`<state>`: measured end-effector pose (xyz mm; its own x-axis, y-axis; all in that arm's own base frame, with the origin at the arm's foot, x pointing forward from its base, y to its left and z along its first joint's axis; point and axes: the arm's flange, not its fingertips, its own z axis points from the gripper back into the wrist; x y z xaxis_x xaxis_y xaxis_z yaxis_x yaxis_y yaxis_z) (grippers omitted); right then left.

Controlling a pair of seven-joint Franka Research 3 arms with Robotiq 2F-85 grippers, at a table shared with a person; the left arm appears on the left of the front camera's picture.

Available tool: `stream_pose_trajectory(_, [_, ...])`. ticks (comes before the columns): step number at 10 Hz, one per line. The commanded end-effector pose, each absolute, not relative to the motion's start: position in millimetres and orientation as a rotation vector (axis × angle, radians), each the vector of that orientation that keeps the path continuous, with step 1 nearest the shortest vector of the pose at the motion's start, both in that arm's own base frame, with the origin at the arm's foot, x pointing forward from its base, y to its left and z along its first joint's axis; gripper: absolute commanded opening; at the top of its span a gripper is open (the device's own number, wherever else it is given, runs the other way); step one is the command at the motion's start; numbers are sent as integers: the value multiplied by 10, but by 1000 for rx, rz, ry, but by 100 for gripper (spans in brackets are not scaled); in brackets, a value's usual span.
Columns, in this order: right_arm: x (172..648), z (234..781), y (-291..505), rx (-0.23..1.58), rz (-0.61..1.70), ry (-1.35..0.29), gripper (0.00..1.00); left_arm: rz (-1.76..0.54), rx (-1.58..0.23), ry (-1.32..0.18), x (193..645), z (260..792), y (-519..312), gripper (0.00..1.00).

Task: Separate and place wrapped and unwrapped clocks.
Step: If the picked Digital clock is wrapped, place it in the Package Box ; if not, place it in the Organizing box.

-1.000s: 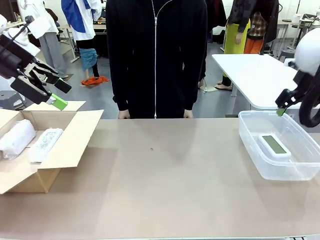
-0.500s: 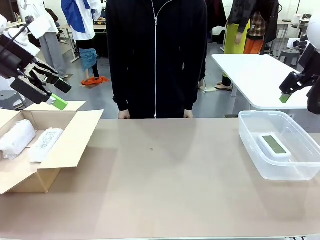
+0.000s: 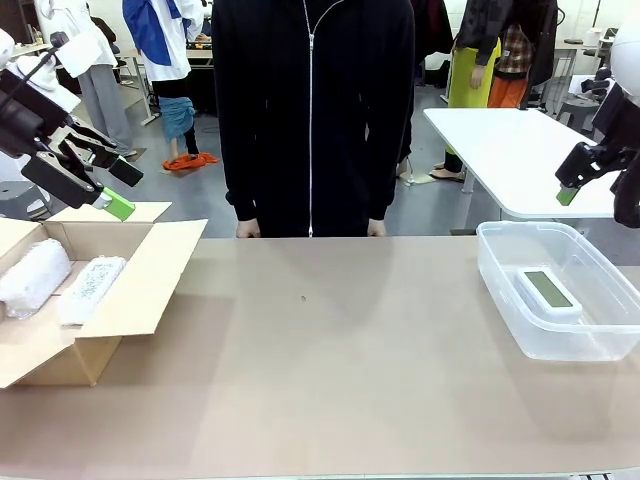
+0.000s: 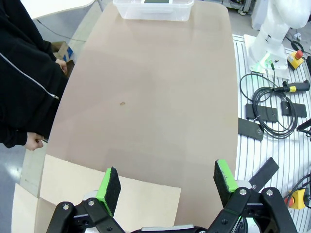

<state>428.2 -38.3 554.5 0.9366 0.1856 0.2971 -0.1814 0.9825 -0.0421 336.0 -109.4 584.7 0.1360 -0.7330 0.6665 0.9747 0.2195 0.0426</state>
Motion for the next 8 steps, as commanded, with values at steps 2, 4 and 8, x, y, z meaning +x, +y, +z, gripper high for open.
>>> stream_pose_trajectory(2, [4281, 5542, -386, -8, 187, -320, 100, -1285, -480, -649, 3344, 5859, -1113, 100])
stream_pose_trajectory(4, [4281, 5542, -386, -8, 187, -320, 100, -1285, -480, -649, 3344, 5859, -1113, 100])
stream_pose_trajectory(8, [4281, 5542, -386, -8, 187, -320, 100, -1285, -480, -649, 3344, 5859, -1113, 100])
